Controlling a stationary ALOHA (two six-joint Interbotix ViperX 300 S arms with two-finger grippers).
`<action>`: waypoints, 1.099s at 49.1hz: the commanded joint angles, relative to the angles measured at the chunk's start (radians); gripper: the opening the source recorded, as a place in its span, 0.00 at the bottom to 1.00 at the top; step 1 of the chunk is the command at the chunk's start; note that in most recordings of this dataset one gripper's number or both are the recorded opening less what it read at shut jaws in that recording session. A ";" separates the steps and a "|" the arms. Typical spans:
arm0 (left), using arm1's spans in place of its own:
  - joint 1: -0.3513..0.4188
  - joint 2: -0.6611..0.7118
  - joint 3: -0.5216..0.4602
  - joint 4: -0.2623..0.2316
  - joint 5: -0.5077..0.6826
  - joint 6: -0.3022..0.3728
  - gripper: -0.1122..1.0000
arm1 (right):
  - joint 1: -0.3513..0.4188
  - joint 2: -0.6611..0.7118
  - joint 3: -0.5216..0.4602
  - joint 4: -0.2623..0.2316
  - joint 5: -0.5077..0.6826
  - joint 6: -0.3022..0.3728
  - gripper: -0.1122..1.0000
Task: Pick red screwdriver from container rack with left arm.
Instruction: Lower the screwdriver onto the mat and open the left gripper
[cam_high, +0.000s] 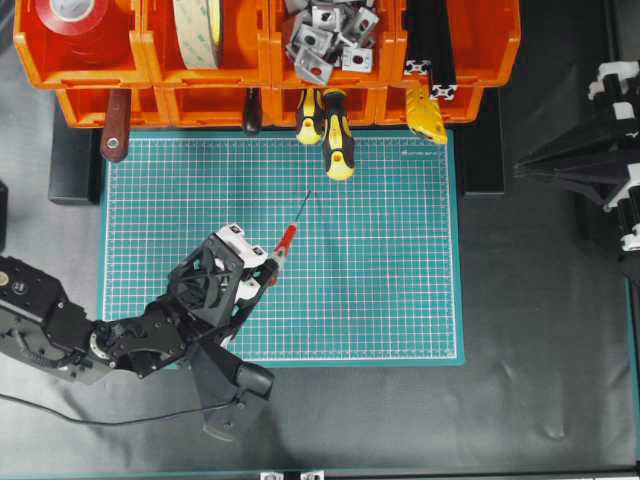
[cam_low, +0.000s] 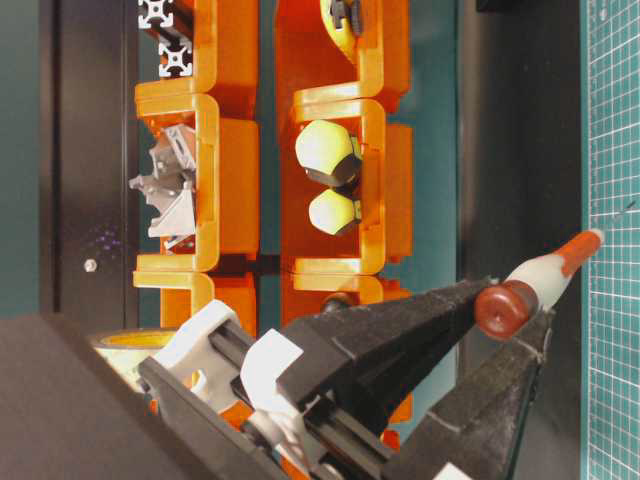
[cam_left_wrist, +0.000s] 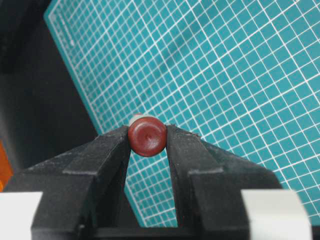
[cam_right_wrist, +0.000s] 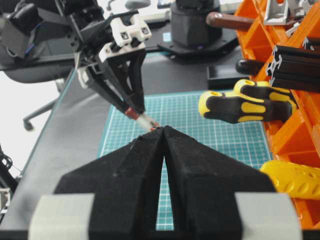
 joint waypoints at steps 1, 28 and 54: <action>0.006 -0.020 -0.009 0.003 -0.009 -0.003 0.32 | 0.002 0.006 -0.032 0.002 0.002 0.000 0.10; 0.012 -0.017 0.006 0.003 -0.031 -0.014 0.36 | -0.002 0.011 -0.031 0.002 0.002 0.002 0.10; 0.012 -0.037 0.031 0.003 -0.046 -0.230 0.77 | -0.003 0.011 -0.031 0.002 0.002 0.002 0.10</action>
